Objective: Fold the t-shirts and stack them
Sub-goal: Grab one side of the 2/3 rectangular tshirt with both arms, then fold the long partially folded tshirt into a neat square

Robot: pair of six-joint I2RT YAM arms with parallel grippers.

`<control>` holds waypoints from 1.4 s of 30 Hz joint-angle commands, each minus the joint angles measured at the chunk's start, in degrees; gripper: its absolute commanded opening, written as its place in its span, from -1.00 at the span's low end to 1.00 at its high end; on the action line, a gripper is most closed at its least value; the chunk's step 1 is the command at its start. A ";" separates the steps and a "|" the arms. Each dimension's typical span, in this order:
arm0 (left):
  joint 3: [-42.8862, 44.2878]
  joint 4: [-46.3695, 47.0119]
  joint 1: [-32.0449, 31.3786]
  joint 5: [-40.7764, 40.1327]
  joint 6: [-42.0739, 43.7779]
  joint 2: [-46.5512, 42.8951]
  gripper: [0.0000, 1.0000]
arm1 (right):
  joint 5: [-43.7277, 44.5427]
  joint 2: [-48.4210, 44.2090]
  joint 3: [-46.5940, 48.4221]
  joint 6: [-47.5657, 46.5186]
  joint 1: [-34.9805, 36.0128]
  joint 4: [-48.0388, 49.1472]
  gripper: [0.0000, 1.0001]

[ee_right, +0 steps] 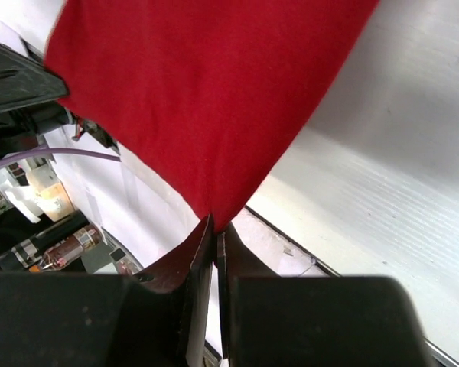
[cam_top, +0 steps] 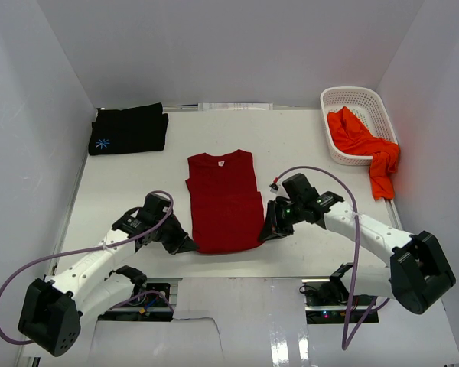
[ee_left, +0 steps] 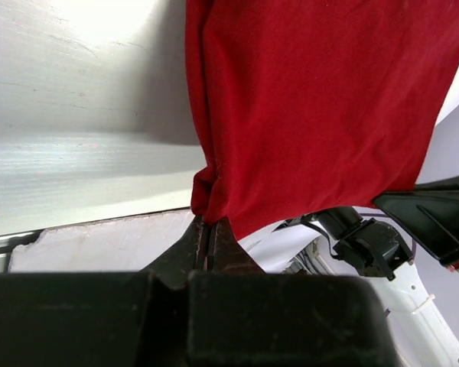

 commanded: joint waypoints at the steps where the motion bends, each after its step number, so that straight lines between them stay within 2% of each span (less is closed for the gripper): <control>1: 3.47 -0.57 0.01 -0.05 -2.80 1.05 -1.00 | -2.10 1.45 5.37 -2.15 0.05 -2.29 -0.81; 7: 7.08 -1.36 1.94 -1.28 -3.68 0.79 -1.00 | -2.27 5.06 12.67 -3.83 -0.12 -5.02 -0.85; 11: 9.80 -1.89 6.59 -0.23 -0.79 2.63 -1.00 | -2.36 7.07 15.74 -5.32 -1.09 -5.72 -0.85; 18: 18.59 -2.95 11.61 0.48 3.52 7.91 -1.00 | -2.80 10.94 25.23 -8.04 -3.11 -9.41 -0.85; 22: 23.95 -2.60 16.35 2.41 7.74 14.21 -1.00 | -3.15 14.80 31.46 -9.80 -5.13 -10.82 -0.85; 30: 37.65 -1.72 18.21 1.27 11.78 25.39 -1.00 | -3.77 23.77 43.08 -12.09 -8.12 -12.93 -0.85; 42: 47.60 0.48 18.65 -0.93 13.90 37.78 -1.00 | -2.54 36.42 54.59 -13.41 -10.76 -13.02 -0.85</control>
